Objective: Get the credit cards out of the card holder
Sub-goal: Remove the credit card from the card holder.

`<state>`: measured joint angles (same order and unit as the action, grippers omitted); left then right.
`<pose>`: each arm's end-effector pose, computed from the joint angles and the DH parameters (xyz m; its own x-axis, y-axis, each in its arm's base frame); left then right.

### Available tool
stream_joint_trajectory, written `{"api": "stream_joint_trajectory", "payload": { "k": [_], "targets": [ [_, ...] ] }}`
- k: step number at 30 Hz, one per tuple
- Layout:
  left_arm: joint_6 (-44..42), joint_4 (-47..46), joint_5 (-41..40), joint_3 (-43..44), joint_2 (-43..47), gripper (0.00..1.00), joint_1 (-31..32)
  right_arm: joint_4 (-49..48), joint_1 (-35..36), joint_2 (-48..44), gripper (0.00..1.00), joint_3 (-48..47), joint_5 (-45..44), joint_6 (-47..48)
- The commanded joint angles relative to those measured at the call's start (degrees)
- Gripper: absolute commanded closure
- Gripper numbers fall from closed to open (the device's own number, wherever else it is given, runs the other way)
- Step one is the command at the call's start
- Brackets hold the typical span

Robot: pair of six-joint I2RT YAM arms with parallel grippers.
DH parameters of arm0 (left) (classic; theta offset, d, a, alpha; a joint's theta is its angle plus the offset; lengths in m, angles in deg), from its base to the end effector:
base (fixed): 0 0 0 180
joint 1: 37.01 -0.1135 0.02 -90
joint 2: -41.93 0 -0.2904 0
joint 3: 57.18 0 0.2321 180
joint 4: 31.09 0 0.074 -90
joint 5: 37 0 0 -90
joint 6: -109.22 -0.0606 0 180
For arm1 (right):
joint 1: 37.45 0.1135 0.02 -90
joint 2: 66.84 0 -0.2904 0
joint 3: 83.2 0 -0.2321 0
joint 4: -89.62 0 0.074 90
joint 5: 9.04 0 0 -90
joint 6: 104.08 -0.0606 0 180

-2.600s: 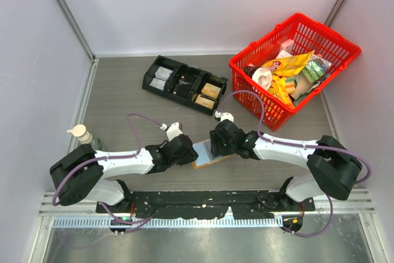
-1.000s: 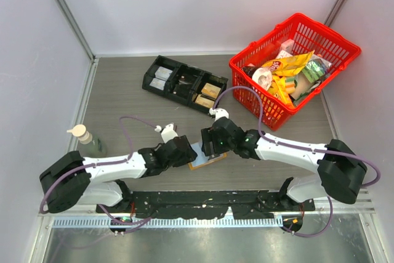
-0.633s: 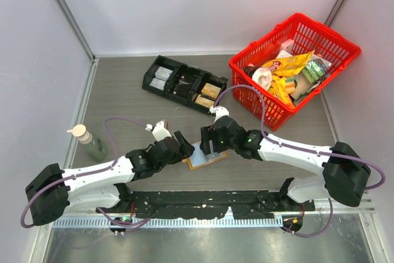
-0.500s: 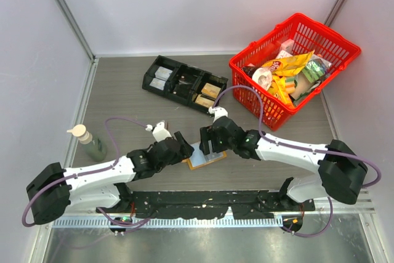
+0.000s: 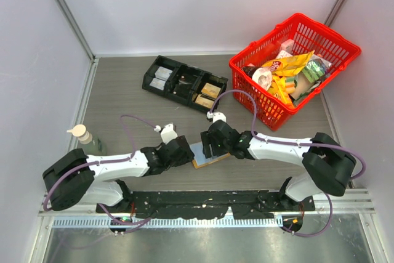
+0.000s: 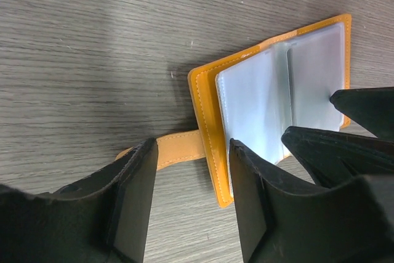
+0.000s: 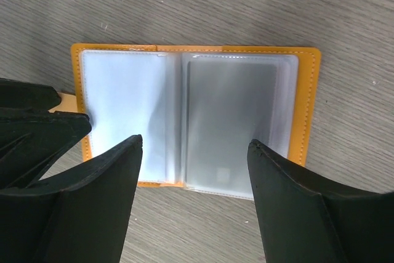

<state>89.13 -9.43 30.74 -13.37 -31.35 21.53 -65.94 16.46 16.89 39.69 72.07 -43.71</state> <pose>0.1345 -0.1758 0.1762 -0.7645 -0.4159 -0.4925 -0.1531 0.8593 -0.4881 0.1725 0.2207 0.1940 -0.7647 -0.2198 -0.6057 -0.4177 0.8848 0.2062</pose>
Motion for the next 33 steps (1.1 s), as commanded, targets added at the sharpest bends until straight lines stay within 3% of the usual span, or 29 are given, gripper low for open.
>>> {"api": "stream_joint_trajectory", "payload": {
  "k": [1,16,33],
  "targets": [
    [-0.13,0.0,1.78,0.1,-1.08,0.48,0.26,-2.51,0.23,-0.23,0.28,0.29,0.01,-0.17],
    [0.05,-0.26,2.05,0.19,-1.34,0.54,0.25,3.03,0.23,-2.34,0.25,-0.85,-8.08,0.45],
    [-0.56,-0.35,2.31,0.89,-1.61,0.55,0.34,1.53,0.23,-0.23,0.3,-0.06,-3.95,0.1]
  ]
}}
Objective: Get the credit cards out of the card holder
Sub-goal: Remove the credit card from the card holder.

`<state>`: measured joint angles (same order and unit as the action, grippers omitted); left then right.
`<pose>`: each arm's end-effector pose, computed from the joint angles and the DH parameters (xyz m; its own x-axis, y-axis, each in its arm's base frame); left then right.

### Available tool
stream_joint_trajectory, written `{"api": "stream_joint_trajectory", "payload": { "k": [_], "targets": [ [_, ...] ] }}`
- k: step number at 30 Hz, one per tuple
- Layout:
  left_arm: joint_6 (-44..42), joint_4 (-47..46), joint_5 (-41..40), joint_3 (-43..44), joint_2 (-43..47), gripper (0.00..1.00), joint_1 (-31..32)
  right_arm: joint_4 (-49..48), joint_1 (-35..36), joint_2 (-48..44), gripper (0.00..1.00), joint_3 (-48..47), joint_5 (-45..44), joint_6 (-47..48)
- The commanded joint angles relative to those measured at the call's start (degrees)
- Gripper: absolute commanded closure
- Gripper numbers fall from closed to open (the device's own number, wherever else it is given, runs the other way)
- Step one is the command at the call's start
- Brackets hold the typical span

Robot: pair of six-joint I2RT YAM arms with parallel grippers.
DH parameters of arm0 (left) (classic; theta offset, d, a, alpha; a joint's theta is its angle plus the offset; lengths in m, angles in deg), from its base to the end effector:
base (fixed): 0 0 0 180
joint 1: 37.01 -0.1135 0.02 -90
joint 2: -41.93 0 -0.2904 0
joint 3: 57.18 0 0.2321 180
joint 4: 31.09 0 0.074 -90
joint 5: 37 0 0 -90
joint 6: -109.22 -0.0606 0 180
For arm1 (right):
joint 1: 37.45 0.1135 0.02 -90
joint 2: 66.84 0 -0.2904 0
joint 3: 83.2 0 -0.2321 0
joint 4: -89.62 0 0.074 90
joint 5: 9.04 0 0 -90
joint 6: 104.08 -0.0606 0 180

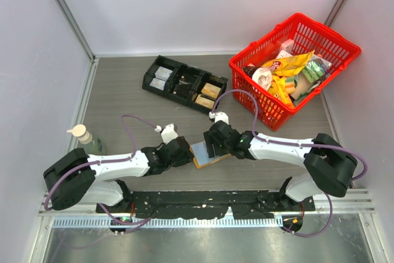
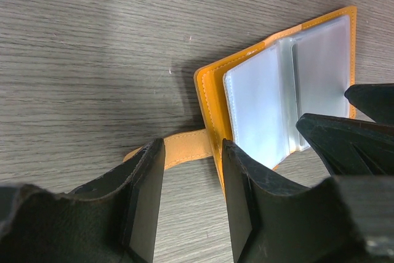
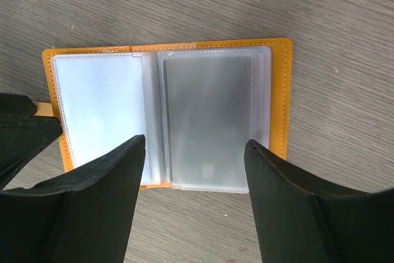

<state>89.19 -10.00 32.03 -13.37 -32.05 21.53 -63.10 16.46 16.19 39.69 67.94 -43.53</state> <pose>0.1345 -0.1782 0.1741 -0.7779 -0.4095 -0.4766 -0.1497 0.8574 -0.4923 0.1720 0.2127 0.1938 -0.7587 -0.2277 -0.6103 -0.3845 0.9129 0.1374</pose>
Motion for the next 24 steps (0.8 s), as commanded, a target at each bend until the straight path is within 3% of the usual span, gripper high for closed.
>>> {"api": "stream_joint_trajectory", "payload": {
  "k": [1,16,24],
  "targets": [
    [-0.63,0.22,1.02,0.8,-0.91,0.55,0.26,-1.22,0.23,0.65,0.3,-0.06,0.01,-0.08],
    [-0.63,0.13,1.37,0.89,-1.17,0.55,0.34,0.36,0.23,0.12,0.28,-0.23,-1.4,0.01],
    [-0.63,0.13,1.46,0.89,-0.91,0.55,0.26,-0.52,0.23,0.3,0.4,-0.15,0.18,-0.26]
  ]
}}
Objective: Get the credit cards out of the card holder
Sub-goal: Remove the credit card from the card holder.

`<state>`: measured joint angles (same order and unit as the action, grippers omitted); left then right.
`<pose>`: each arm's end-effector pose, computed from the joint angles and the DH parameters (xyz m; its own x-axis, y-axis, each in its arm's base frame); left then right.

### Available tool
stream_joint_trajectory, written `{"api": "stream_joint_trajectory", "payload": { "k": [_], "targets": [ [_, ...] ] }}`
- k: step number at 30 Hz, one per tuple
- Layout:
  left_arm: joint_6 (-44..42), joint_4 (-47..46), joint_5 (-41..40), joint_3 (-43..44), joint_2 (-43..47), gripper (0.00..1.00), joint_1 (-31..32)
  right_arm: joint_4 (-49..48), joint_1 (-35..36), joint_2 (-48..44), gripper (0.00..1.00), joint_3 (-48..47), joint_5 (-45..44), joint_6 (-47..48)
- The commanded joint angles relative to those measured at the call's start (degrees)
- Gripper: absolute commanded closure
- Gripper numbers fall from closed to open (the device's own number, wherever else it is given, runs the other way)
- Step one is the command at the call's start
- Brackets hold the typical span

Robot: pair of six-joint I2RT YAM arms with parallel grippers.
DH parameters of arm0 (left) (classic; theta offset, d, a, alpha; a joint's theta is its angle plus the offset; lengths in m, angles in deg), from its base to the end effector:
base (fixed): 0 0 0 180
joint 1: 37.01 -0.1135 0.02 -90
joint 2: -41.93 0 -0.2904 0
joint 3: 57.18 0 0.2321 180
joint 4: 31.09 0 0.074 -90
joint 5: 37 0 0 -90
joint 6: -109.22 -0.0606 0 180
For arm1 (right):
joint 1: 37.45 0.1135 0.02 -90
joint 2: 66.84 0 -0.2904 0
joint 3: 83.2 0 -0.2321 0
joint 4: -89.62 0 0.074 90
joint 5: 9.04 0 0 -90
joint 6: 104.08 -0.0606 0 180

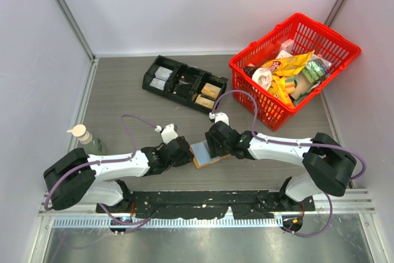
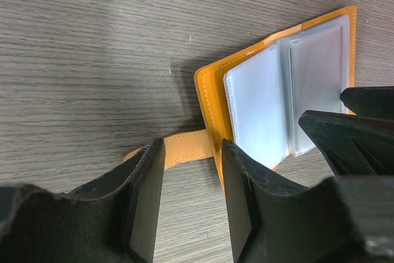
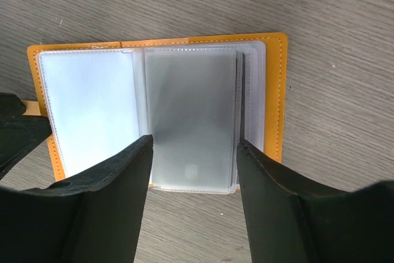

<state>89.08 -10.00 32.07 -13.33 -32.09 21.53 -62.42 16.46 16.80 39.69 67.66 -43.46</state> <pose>0.1346 -0.1784 0.1742 -0.7786 -0.4076 -0.4771 -0.1480 0.8582 -0.4916 0.1719 0.2122 0.1902 -0.7650 -0.2390 -0.5980 -0.3814 0.9163 0.1218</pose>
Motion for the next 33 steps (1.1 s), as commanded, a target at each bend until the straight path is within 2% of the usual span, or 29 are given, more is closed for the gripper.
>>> {"api": "stream_joint_trajectory", "payload": {
  "k": [1,14,20,33],
  "targets": [
    [-0.52,0.04,1.42,0.76,-0.95,0.55,0.26,-1.19,0.23,-0.49,0.41,-0.15,0.55,-0.32],
    [-0.78,-0.13,1.77,1.11,-1.3,0.55,0.34,-3.83,0.23,-1.46,0.45,-0.06,5.83,-1.02],
    [-0.7,-0.31,1.86,1.11,-1.48,0.55,0.52,-4.18,0.23,-4.44,0.32,-1.11,8.73,-0.67],
    [-0.43,-0.31,1.51,0.84,-0.6,0.54,0.52,-5.41,0.23,-4.62,0.26,-1.46,12.42,-0.93]
  ]
}}
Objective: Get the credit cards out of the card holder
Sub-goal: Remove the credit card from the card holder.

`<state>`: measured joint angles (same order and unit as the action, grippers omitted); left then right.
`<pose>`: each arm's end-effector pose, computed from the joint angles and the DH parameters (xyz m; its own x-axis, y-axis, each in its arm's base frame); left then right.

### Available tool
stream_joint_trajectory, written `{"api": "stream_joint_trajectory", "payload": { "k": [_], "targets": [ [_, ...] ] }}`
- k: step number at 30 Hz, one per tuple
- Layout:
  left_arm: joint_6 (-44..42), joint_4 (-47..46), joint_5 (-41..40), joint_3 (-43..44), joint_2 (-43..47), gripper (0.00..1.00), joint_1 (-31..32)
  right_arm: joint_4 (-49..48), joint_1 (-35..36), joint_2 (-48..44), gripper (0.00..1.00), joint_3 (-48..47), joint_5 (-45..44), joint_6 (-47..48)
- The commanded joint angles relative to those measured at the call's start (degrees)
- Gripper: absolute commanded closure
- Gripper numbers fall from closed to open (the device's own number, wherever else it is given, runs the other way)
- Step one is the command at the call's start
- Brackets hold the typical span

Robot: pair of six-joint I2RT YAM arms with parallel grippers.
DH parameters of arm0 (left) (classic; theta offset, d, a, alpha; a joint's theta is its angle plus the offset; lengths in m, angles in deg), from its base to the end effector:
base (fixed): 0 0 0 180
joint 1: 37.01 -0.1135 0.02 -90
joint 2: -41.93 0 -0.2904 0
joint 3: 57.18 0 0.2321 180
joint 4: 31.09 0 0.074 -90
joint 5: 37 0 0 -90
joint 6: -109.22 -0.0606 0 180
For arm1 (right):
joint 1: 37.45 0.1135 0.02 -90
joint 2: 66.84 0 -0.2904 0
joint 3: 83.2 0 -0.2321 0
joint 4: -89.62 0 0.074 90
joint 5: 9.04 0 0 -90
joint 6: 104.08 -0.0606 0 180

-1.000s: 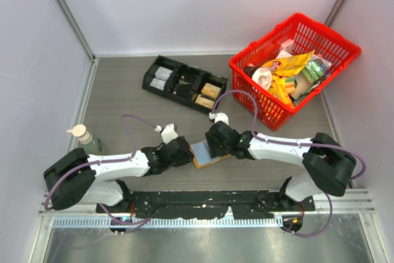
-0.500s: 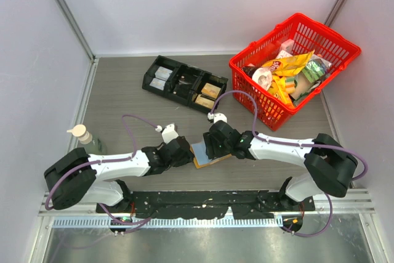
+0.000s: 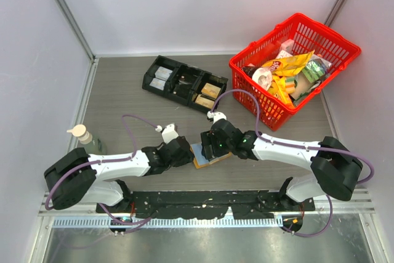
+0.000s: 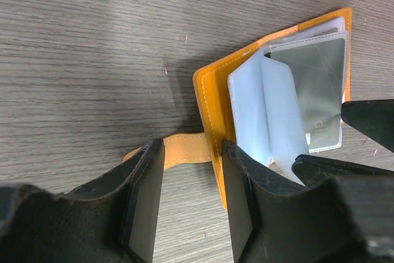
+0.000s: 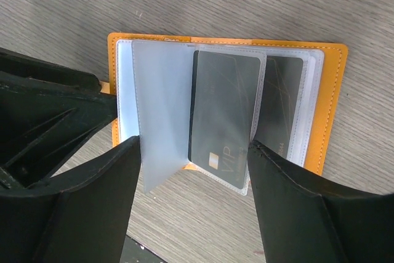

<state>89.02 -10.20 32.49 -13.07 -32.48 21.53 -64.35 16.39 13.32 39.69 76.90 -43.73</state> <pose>0.1352 -0.1802 0.1742 -0.7827 -0.4050 -0.4726 -0.1454 0.8573 -0.4939 0.1640 0.2171 0.2072 -0.7723 -0.2205 -0.5957 -0.4556 0.8458 0.2775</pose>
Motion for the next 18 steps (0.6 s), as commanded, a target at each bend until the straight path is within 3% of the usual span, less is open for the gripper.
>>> {"api": "stream_joint_trajectory", "payload": {
  "k": [1,11,18],
  "targets": [
    [-0.28,-0.11,0.91,0.41,0.05,0.53,0.52,-3.49,0.3,-1.23,0.25,-1.55,3.18,-0.59],
    [0.25,-0.38,0.56,0.06,0.58,0.44,0.43,-3.75,0.3,-2.64,0.16,-1.82,5.46,-0.76],
    [1.21,0.24,-0.31,-0.82,1.72,0.43,0.43,-3.67,0.3,-3.96,0.11,-2.08,6.16,-0.94]
  ]
}}
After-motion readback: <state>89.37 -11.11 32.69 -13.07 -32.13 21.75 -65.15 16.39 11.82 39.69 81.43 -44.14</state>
